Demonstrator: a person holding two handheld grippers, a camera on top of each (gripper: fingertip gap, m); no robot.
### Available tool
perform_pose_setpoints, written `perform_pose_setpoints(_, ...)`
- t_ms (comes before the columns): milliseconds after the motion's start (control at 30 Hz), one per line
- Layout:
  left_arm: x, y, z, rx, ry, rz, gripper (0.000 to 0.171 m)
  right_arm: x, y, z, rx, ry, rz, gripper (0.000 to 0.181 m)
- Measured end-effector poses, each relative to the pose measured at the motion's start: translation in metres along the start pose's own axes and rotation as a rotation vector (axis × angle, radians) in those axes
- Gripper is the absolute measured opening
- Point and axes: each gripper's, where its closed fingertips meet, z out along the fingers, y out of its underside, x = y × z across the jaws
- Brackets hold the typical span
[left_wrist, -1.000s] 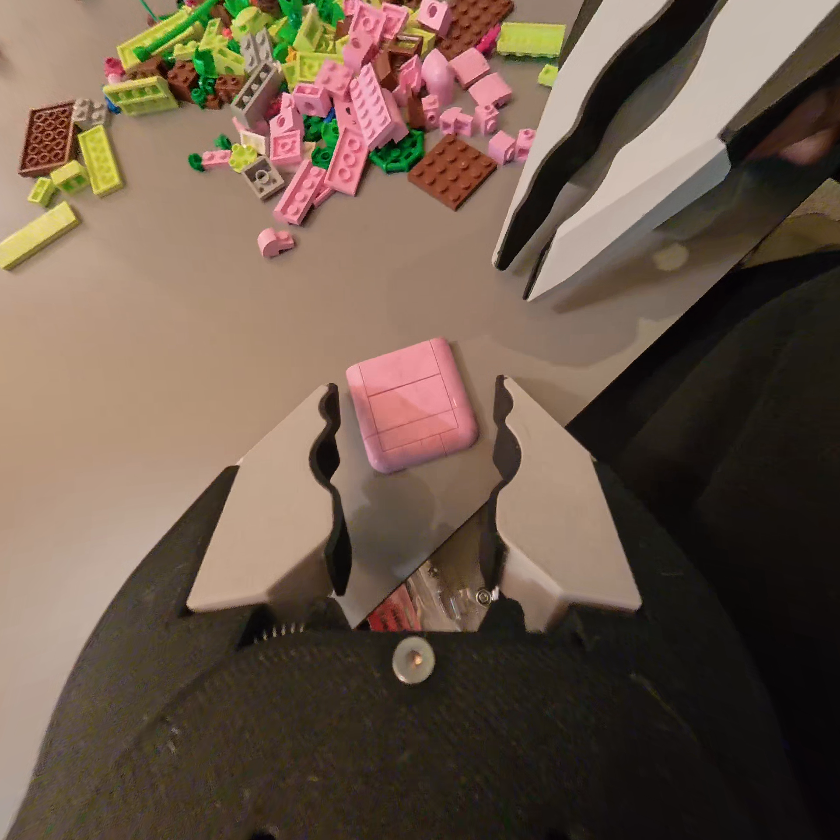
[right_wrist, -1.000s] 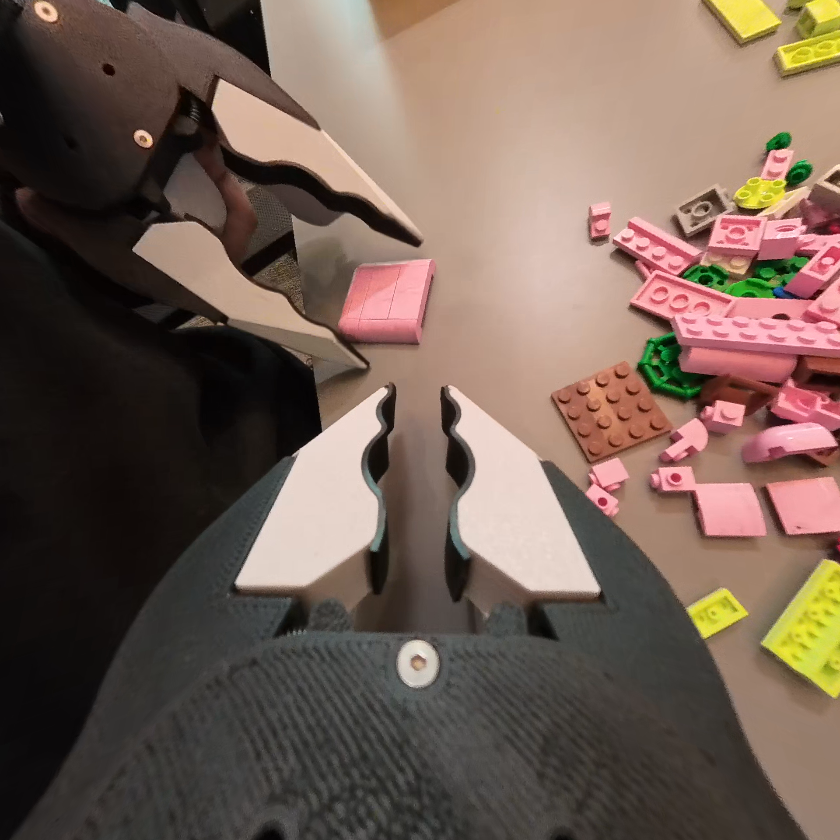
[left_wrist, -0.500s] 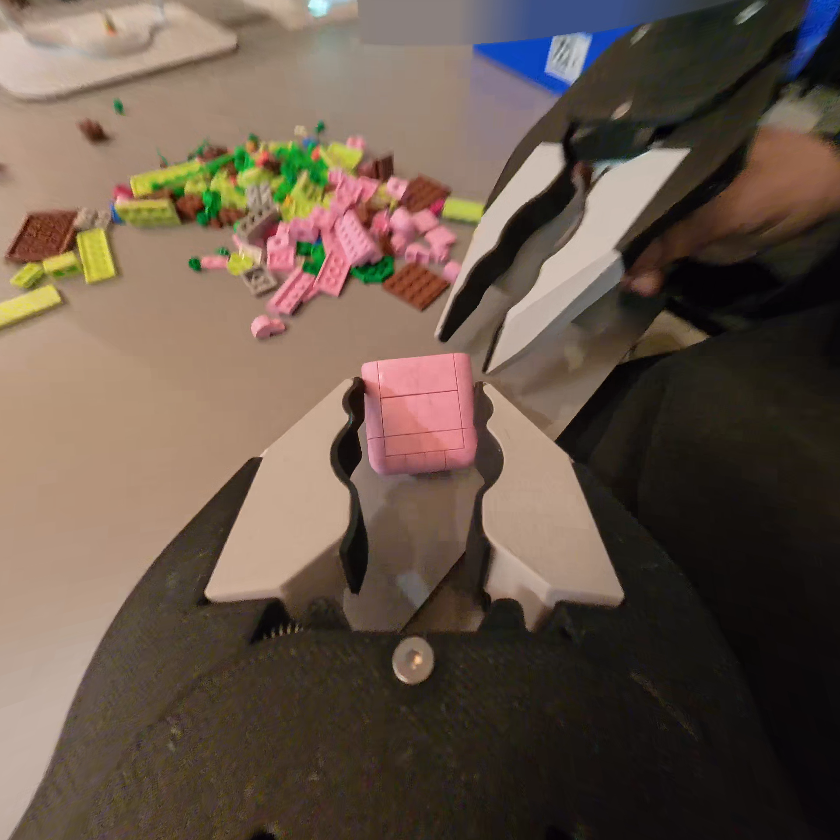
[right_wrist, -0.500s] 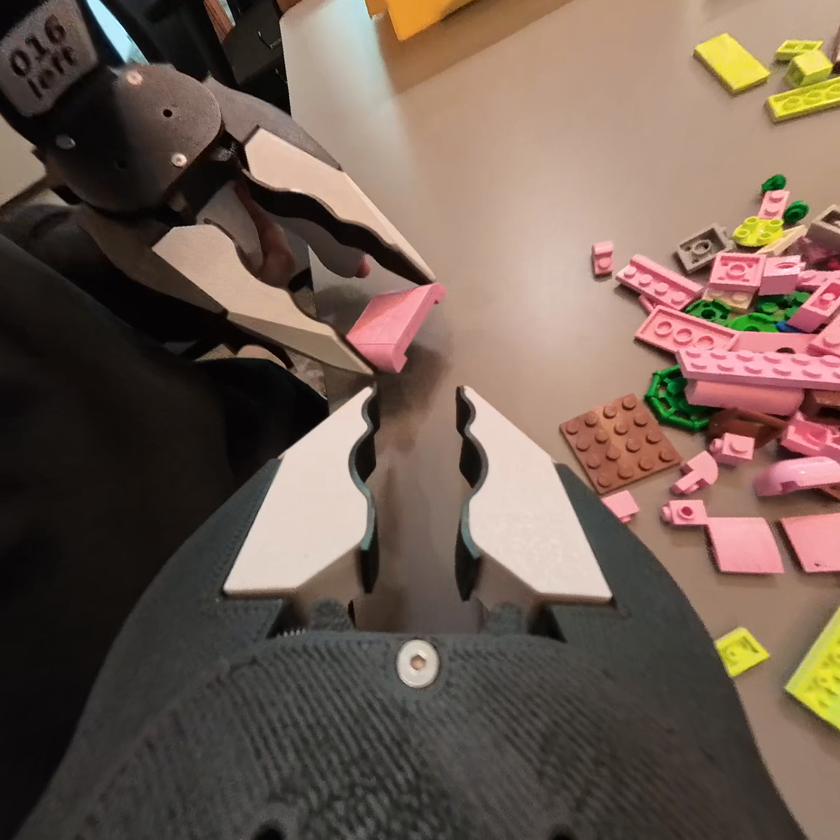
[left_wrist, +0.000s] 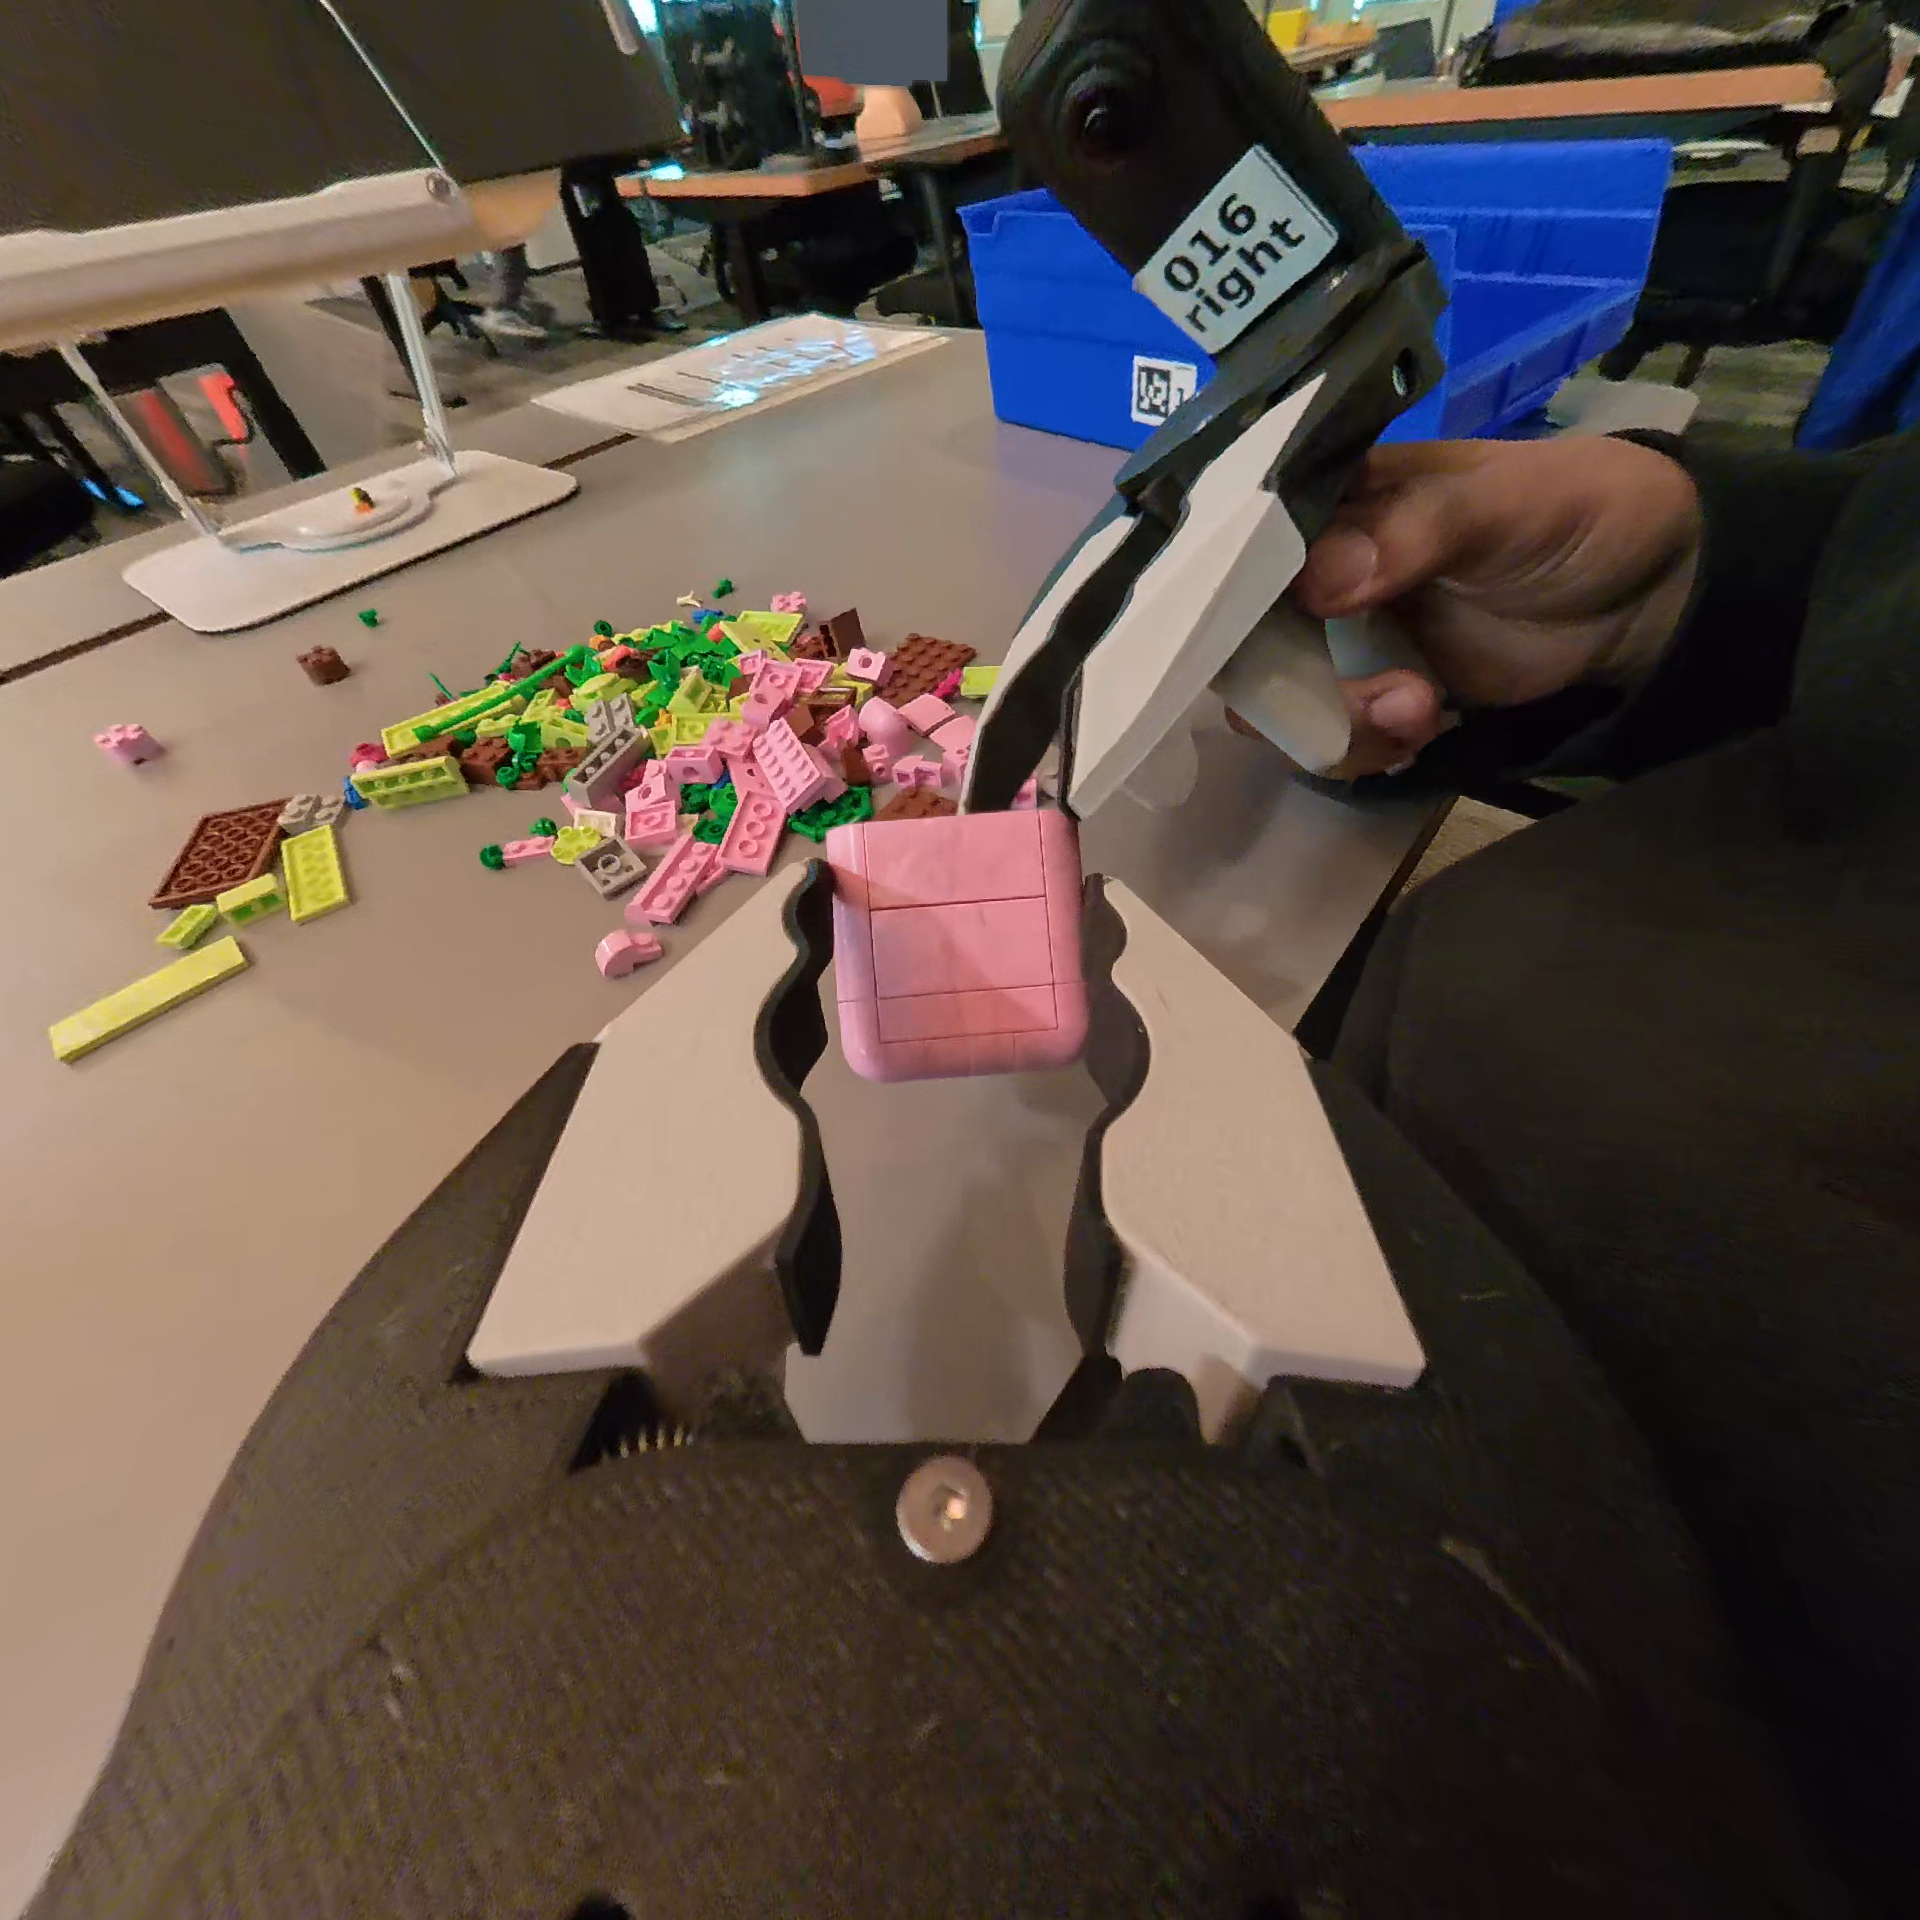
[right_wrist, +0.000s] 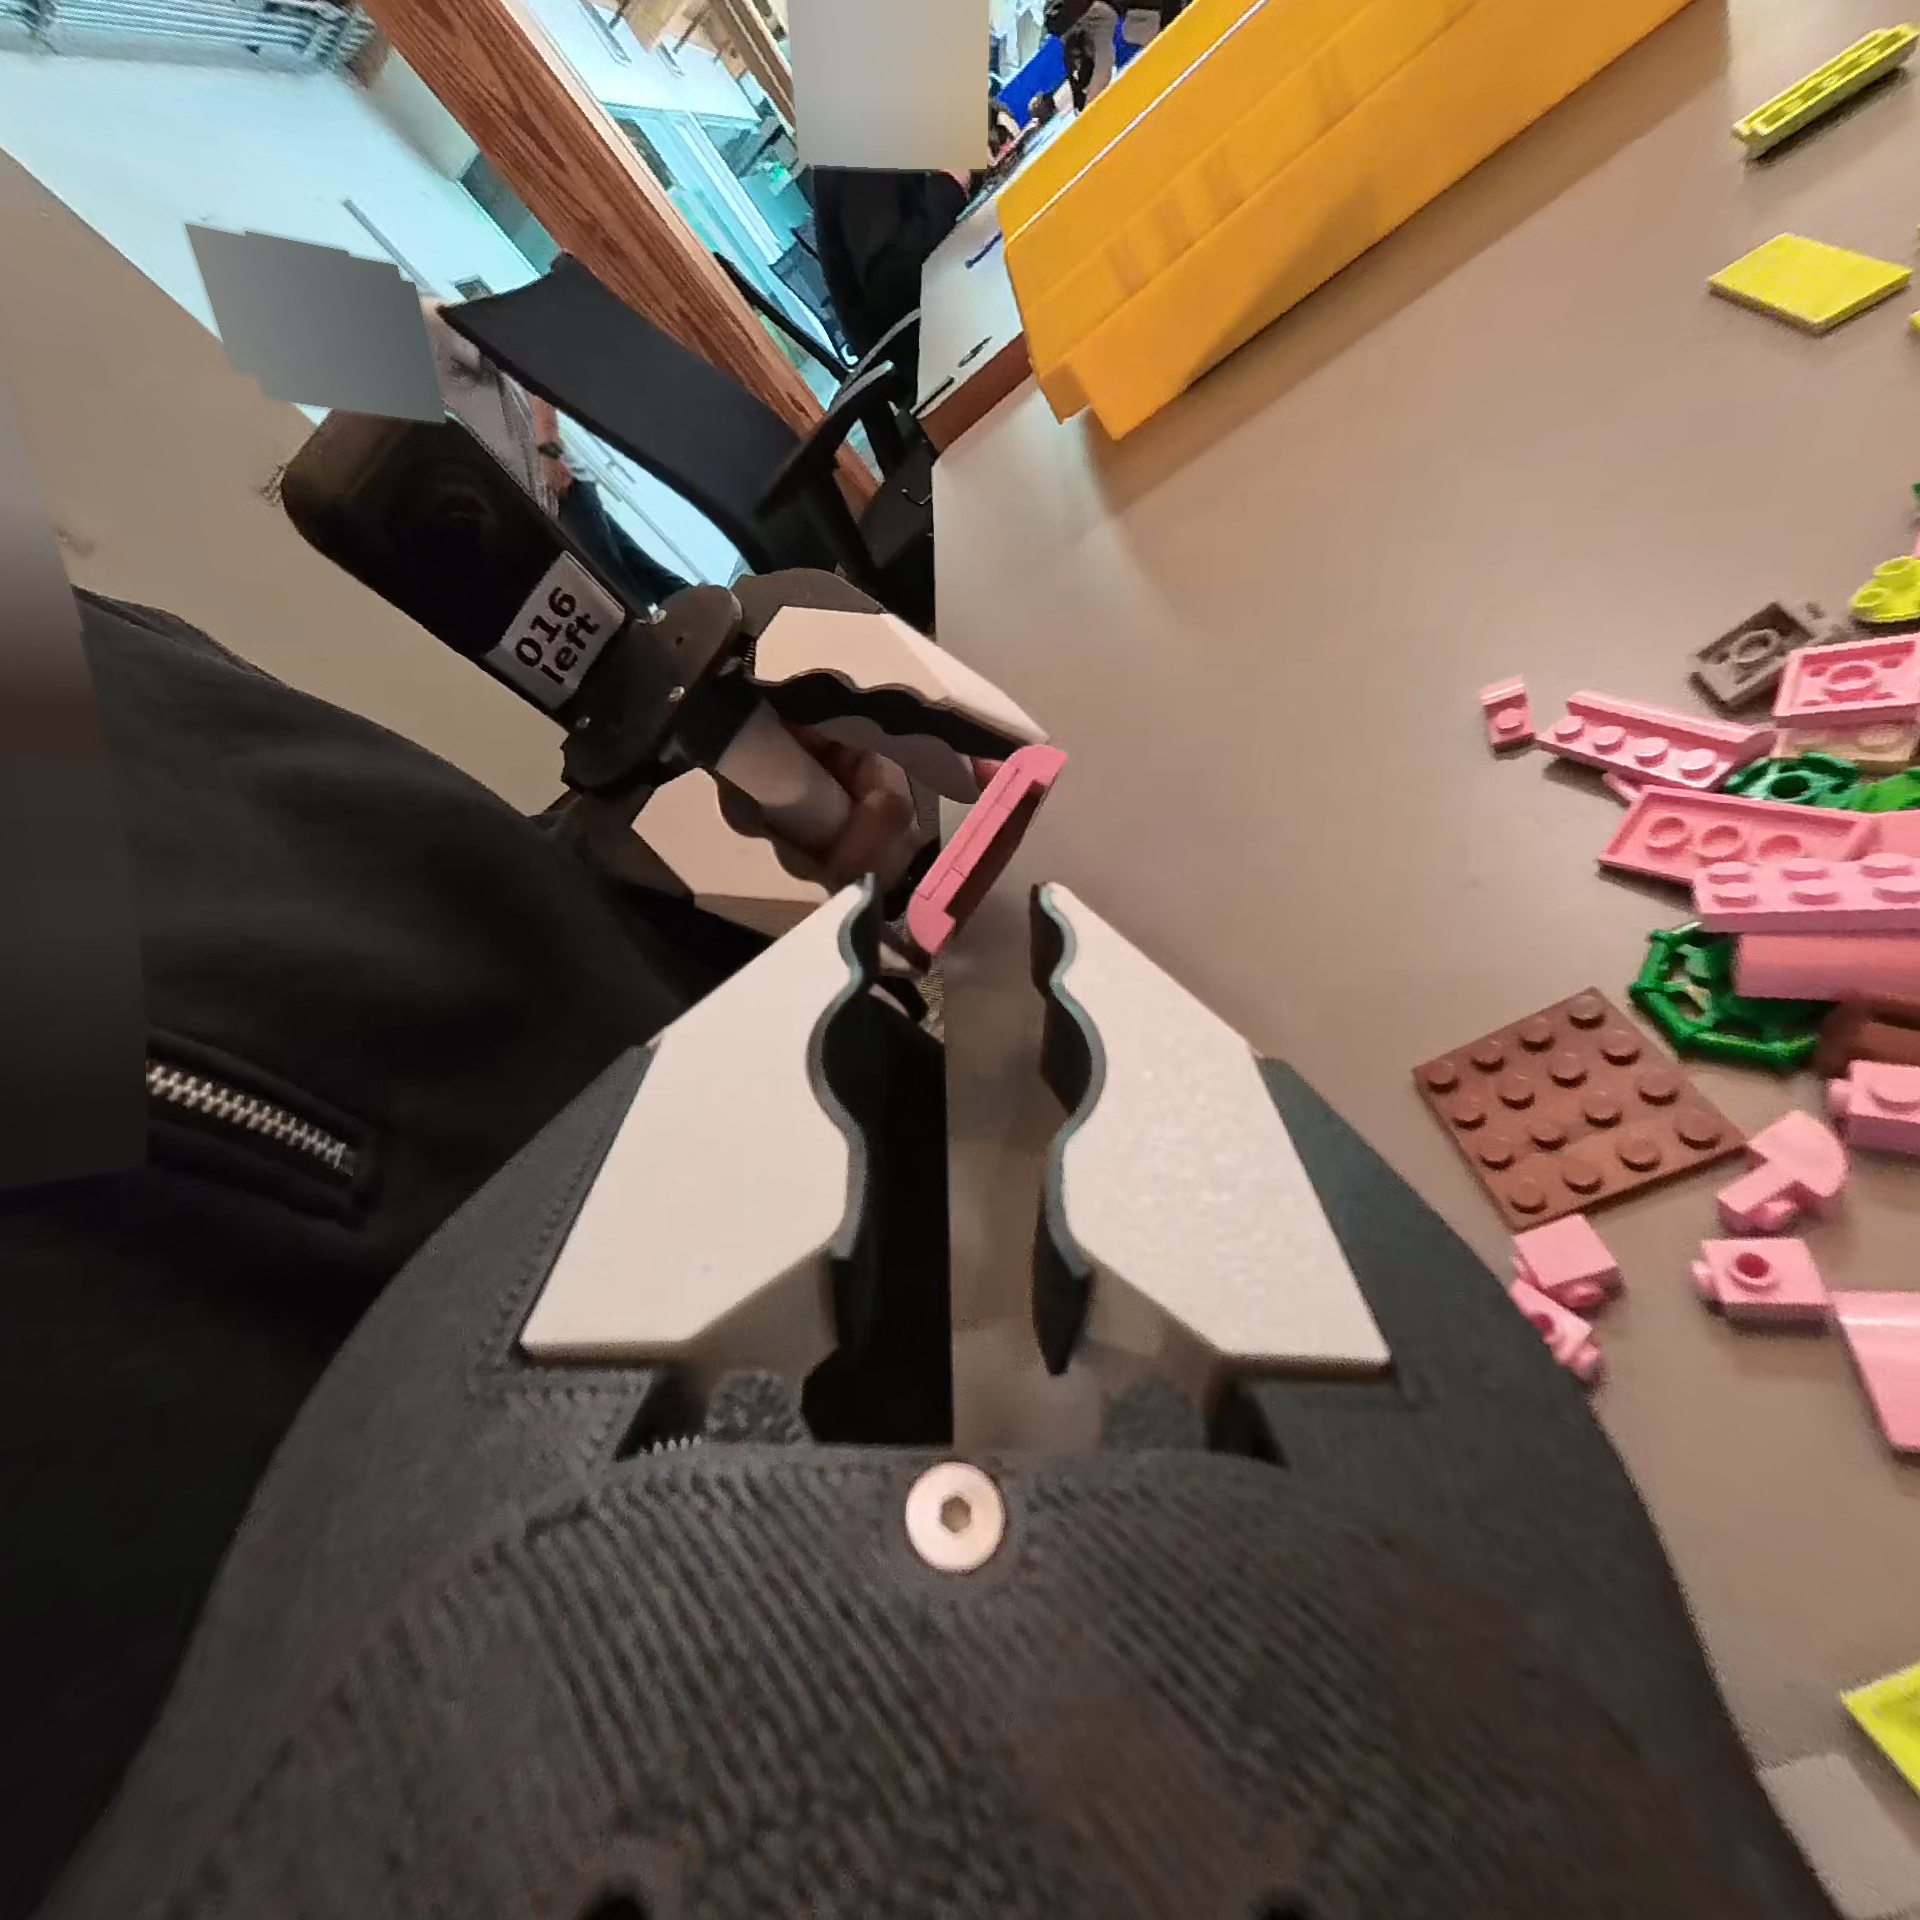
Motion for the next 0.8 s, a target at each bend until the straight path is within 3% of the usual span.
perform_pose_setpoints(367,0.013,-0.003,0.006,0.019,0.031,0.054,0.046,-0.002,0.006,0.006,-0.034,-0.021,0.029,0.014)
perform_pose_setpoints(433,0.014,-0.005,0.005,0.038,0.061,-0.010,0.049,0.001,0.010,0.004,-0.073,0.002,-0.012,0.006)
perform_pose_setpoints(600,0.019,-0.003,0.003,0.005,0.264,-0.331,0.058,0.009,0.022,-0.005,-0.197,0.055,-0.163,0.006)
perform_pose_setpoints(700,0.036,0.000,0.001,-0.049,0.416,-0.427,0.041,-0.006,0.029,-0.007,-0.249,-0.050,-0.201,0.005)
perform_pose_setpoints(800,0.047,0.008,0.002,-0.097,0.466,-0.416,0.019,-0.012,0.026,-0.010,-0.238,-0.114,-0.175,0.006)
